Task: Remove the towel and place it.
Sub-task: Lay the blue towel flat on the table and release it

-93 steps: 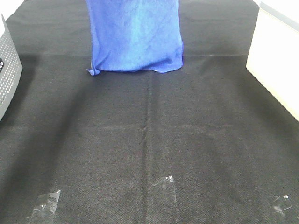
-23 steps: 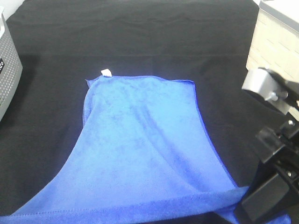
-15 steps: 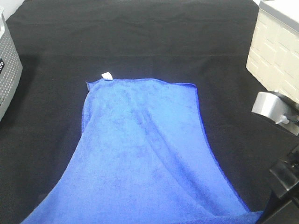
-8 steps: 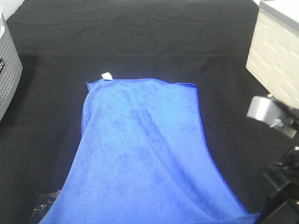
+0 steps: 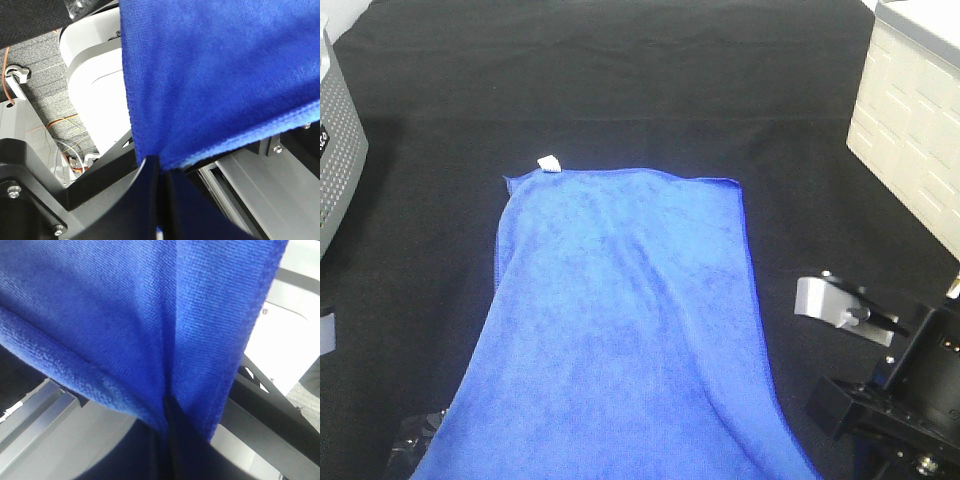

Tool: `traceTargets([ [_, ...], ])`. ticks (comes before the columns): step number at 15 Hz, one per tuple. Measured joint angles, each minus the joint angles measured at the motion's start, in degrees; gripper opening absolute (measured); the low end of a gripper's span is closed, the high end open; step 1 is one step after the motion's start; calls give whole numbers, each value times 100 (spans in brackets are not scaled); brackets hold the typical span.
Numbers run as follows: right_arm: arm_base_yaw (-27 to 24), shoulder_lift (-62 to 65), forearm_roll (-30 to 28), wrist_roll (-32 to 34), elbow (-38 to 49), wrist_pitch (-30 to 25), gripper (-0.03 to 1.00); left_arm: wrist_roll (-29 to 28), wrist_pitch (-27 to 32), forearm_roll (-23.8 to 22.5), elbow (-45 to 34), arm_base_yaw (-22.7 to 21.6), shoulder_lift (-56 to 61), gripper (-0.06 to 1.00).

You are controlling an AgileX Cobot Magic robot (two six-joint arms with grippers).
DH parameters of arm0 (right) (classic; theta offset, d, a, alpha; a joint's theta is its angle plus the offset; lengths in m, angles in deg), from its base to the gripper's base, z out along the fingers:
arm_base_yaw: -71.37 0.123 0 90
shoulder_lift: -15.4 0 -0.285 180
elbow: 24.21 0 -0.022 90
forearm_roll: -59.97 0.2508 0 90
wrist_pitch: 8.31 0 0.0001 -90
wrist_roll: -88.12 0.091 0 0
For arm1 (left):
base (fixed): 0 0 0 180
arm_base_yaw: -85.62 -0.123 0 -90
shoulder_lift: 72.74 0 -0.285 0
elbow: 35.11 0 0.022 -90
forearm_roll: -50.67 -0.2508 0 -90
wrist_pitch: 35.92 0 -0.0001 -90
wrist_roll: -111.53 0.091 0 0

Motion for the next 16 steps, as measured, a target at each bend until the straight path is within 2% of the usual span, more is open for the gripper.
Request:
traceTargets([
  [2, 0, -189, -34, -80, 0, 11, 1, 40, 0, 46, 0, 11, -11, 0],
  [4, 0, -424, -97, -126, -6, 23, 1, 132, -6, 46, 0, 206, -69, 0],
  [9, -6, -928, -195, -275, -6, 183, 1, 264, -493, 63, 0, 453, -1060, 0],
  [12, -6, -1318, -189, -458, -11, 327, 1, 418, -579, 195, 11, 487, -1541, 0],
  [16, -17, -1725, -189, -739, -11, 458, 1, 544, -739, 212, 29, 808, -1845, 0],
])
